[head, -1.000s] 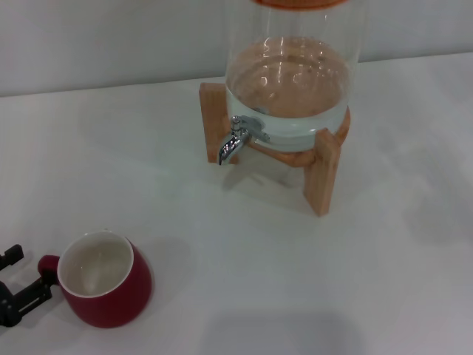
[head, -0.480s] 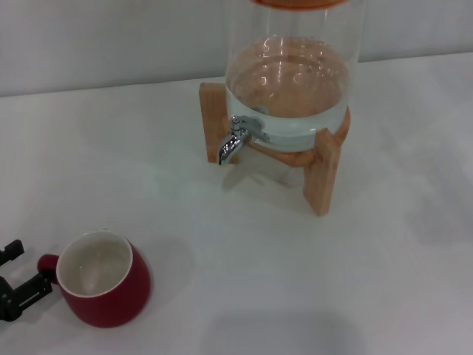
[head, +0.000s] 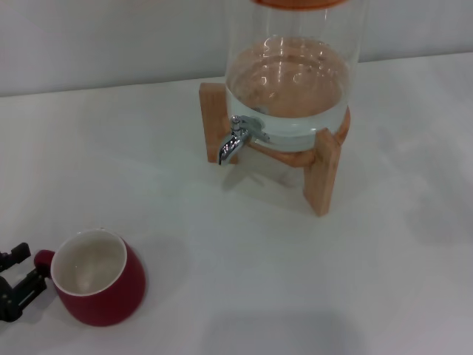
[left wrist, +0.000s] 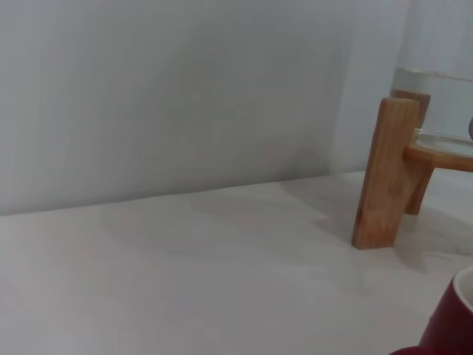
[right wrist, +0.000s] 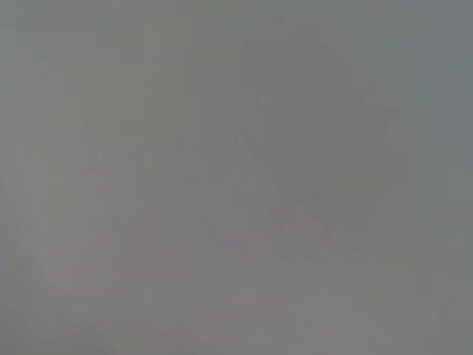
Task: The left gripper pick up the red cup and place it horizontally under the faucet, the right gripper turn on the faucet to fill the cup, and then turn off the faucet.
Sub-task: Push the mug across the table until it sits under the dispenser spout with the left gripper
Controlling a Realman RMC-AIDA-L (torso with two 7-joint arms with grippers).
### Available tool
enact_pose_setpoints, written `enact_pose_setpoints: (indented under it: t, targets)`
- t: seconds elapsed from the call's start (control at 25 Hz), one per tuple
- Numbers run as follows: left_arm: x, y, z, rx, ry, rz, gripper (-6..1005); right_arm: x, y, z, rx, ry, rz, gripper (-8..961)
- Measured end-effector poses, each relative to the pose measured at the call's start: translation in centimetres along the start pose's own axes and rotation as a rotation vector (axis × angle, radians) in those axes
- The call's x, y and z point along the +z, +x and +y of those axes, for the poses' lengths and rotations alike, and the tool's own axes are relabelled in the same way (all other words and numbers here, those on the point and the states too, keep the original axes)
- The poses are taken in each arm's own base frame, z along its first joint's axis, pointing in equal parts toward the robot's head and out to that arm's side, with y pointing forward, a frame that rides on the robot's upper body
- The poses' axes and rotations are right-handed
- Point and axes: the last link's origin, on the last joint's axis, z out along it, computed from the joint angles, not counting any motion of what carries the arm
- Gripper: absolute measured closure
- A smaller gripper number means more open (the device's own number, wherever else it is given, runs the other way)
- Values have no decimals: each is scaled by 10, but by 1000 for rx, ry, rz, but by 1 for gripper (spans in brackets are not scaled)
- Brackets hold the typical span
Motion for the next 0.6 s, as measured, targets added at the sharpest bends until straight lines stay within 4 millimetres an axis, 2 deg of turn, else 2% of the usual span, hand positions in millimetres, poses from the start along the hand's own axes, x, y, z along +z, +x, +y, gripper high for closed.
enact_pose_setpoints:
  t: [0.16, 0.36, 0.6]
  targets:
    - [0, 0, 1, -2, -3, 0, 436, 0, 0, 1, 0, -4, 0, 232]
    - [0, -1, 1, -3, -5, 0, 667, -1, 0, 1, 0, -5, 0, 232]
    - [0, -1, 1, -3, -5, -1, 835, -1, 0, 1, 0, -6, 0, 233]
